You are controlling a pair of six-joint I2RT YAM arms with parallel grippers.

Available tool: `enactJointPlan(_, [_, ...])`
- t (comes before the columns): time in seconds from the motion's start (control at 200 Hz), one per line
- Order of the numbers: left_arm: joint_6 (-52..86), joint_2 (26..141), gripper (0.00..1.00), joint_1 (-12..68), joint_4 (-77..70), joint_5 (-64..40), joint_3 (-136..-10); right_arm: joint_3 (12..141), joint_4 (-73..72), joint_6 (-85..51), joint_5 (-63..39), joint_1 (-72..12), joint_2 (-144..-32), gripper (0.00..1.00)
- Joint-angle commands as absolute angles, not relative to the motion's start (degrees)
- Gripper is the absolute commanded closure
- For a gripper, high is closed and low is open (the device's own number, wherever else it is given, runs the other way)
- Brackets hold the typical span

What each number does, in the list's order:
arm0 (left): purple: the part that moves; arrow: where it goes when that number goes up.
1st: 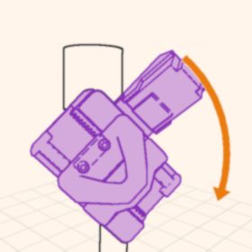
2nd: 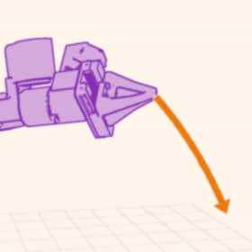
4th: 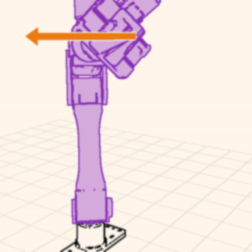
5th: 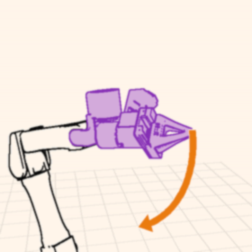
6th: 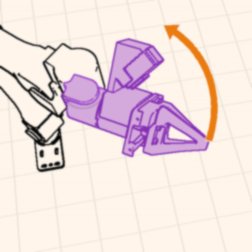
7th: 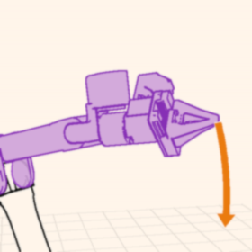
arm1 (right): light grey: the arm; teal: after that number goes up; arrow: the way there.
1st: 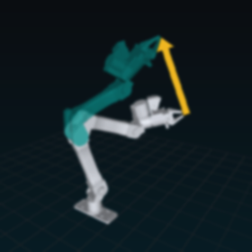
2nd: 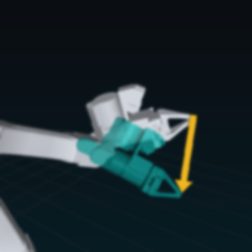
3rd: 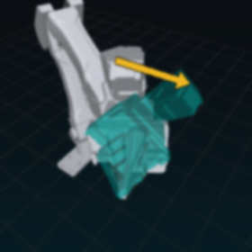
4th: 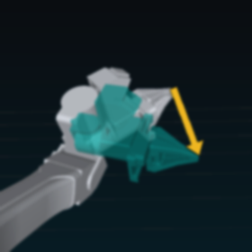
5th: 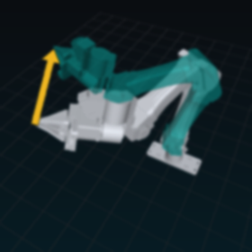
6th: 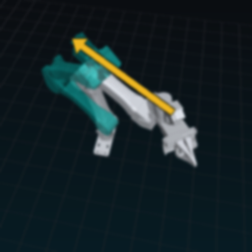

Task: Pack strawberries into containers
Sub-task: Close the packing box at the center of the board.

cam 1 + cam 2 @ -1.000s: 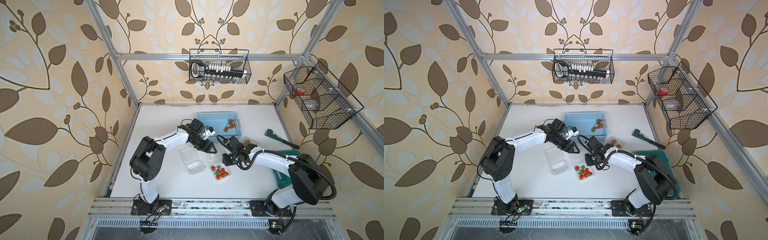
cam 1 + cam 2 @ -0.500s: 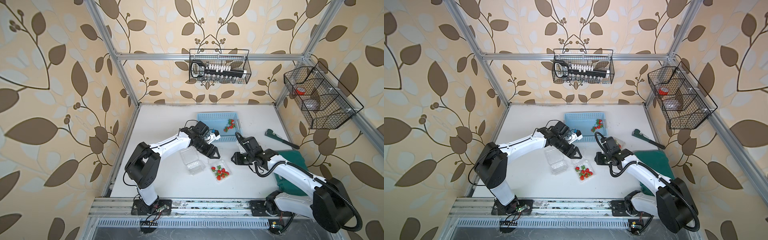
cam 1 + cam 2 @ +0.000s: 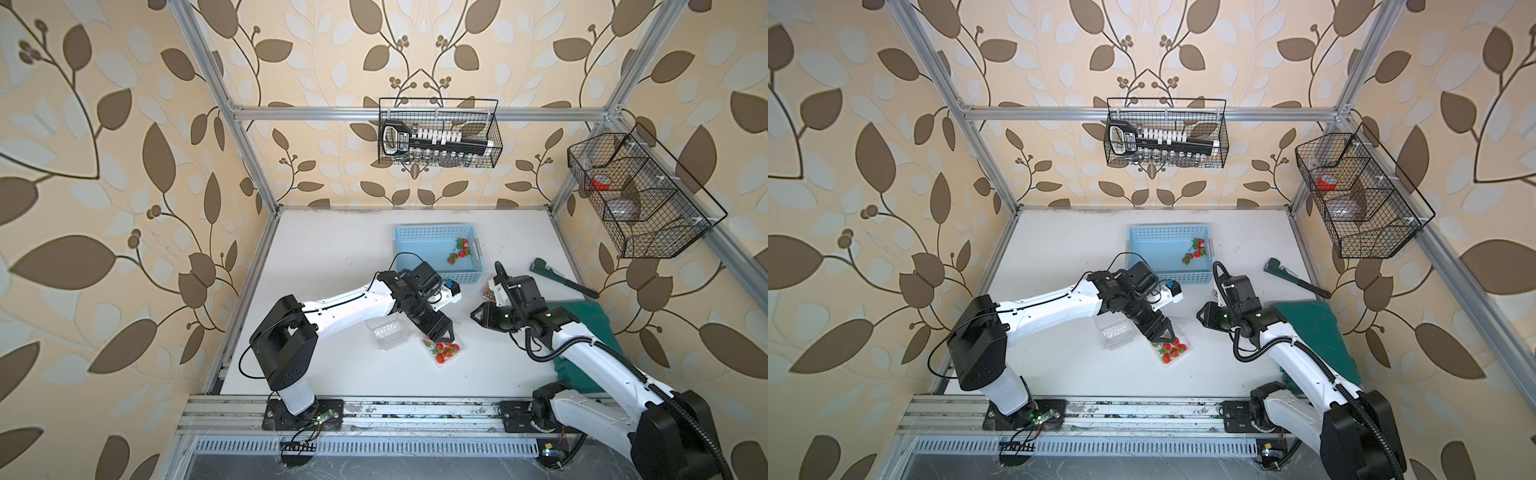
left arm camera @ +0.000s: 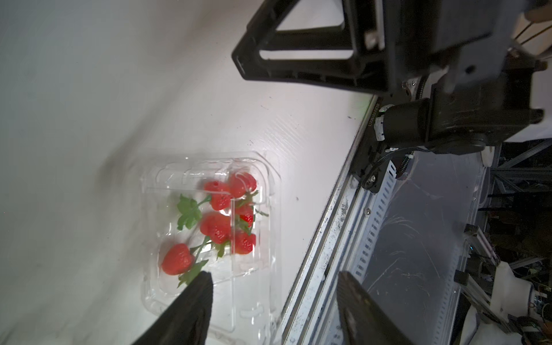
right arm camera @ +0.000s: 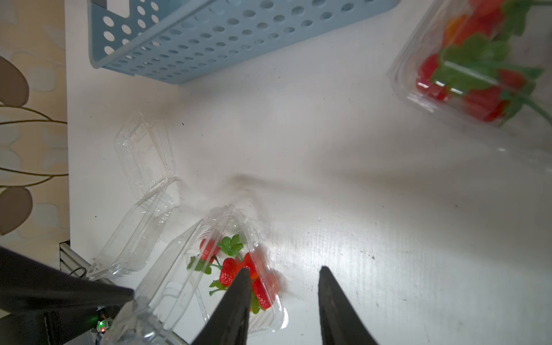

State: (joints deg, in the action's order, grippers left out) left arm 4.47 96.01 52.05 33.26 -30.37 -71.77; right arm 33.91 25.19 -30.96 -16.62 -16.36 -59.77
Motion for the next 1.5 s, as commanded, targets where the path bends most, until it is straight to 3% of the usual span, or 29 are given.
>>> enactJointPlan(0.0, [4.78,95.94,0.33,54.18,34.32,-27.71,-73.38,32.05,25.27,-31.29,-20.36,-14.13,-57.71,0.62])
enactJointPlan(0.175, [4.47,99.48,0.33,57.39,33.80,-24.47,-71.60,30.26,22.90,-29.84,-28.27,-12.49,-58.74,0.60])
enactJointPlan(0.415, [4.80,103.83,0.34,60.41,31.44,-22.88,-70.54,29.97,22.09,-28.33,-31.44,-12.78,-59.91,0.59])
enactJointPlan(0.7, [4.31,104.41,0.34,60.72,30.54,-22.15,-69.98,27.43,20.47,-32.11,-26.44,-21.55,-64.21,0.59])
enactJointPlan(0.905, [4.36,104.23,0.34,60.73,29.79,-22.15,-69.10,25.19,23.11,-34.57,-21.12,-21.72,-59.96,0.59])
enactJointPlan(1.5, [4.41,103.71,0.35,60.73,28.74,-21.88,-68.12,19.87,18.73,-39.80,-23.44,-21.93,-58.36,0.66])
